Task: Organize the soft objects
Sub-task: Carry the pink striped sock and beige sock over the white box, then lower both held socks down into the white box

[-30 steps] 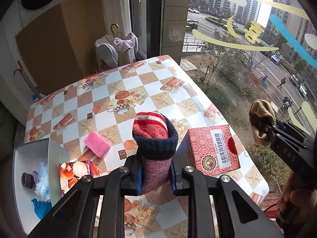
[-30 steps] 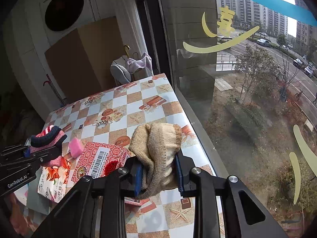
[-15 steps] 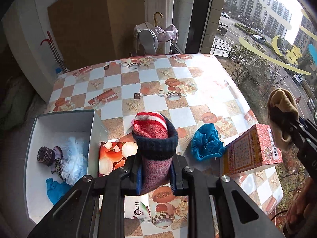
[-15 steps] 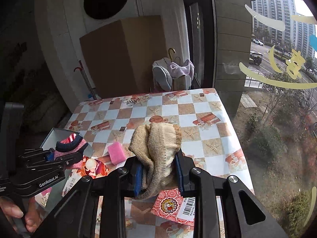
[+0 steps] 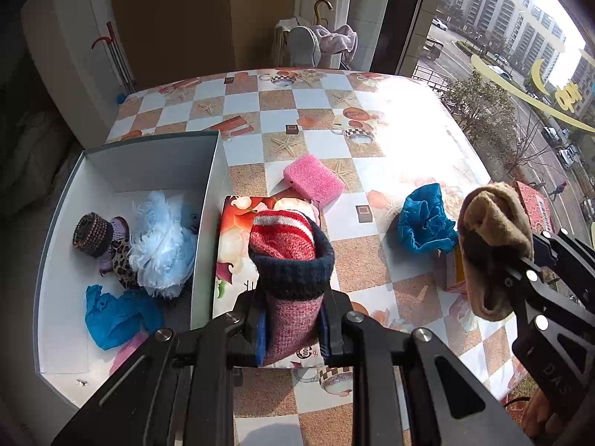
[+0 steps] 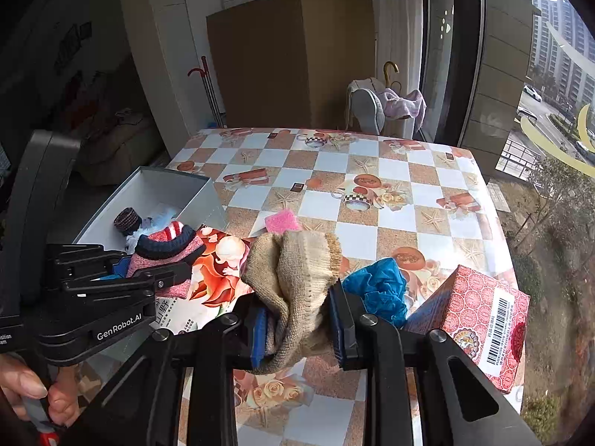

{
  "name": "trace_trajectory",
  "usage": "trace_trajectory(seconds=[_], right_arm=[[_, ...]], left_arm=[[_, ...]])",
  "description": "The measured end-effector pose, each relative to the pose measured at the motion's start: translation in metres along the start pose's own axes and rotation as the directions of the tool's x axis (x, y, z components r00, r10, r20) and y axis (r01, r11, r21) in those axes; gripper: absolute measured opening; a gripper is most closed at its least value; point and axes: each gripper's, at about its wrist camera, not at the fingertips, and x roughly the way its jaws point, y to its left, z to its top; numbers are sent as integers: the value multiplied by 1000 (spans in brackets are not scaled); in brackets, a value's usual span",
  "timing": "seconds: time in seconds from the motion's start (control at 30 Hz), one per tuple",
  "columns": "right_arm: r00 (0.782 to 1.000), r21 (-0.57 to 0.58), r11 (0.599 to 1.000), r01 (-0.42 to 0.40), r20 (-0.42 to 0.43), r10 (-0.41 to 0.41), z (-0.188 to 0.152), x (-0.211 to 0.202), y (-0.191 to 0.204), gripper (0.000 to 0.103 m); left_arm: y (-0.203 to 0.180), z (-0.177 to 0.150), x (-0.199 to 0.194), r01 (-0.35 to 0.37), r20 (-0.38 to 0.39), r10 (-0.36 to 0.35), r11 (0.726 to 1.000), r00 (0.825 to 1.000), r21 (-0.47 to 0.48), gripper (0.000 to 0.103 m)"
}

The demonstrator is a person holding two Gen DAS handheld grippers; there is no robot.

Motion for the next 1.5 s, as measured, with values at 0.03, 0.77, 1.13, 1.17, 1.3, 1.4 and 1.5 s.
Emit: trace_trajectory(seconds=[0.03,0.77,1.13,1.17,1.3,1.4,1.5], right_arm=[[1000,-9,1000,-5,-11,4,-3,4,5,29],[997,-173,982,-78,-34,73,-6,22,92,29],[994,-229,967,-112,-40,106,-3,27,129,29],[993,-233,966,-115,-41,108,-3,28,131,29],[991,-239,962,-132,-37,127,-4,30,140,29],[988,-228,962,-153,-30,150,-4,32,147,29],[986,-220,961,-167,-22,167,-4,33,156,29]], left_arm=[[2,-4,0,3,-6,-3,1000,1000,-4,23],[83,-38,-24,-43,31,49,987,998,-156,23],[125,-64,-24,-78,18,85,970,996,-231,23],[128,-66,-24,-83,18,90,968,996,-237,23],[141,-77,-26,-90,13,97,959,995,-267,23],[152,-85,-29,-84,21,95,952,995,-295,23],[163,-91,-31,-76,22,88,943,996,-325,23]])
